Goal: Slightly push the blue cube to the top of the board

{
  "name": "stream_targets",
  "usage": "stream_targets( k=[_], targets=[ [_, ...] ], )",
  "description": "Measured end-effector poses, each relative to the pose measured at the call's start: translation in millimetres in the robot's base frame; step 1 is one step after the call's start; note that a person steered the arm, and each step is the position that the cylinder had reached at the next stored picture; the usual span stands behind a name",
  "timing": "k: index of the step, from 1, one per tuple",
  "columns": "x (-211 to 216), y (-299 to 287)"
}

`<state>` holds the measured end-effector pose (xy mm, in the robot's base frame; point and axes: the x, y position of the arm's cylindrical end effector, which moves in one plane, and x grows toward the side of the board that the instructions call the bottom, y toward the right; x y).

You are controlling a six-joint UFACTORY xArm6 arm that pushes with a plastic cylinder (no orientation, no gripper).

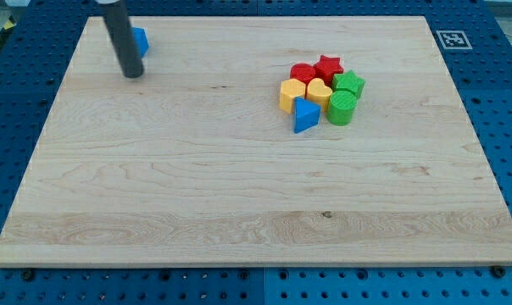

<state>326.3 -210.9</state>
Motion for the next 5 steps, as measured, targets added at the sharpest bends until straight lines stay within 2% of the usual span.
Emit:
stream_targets(
  k=[1, 3, 4, 5],
  targets=[
    [-39, -12],
    [-59, -12],
    [-24, -11],
    [-8, -9]
  ],
)
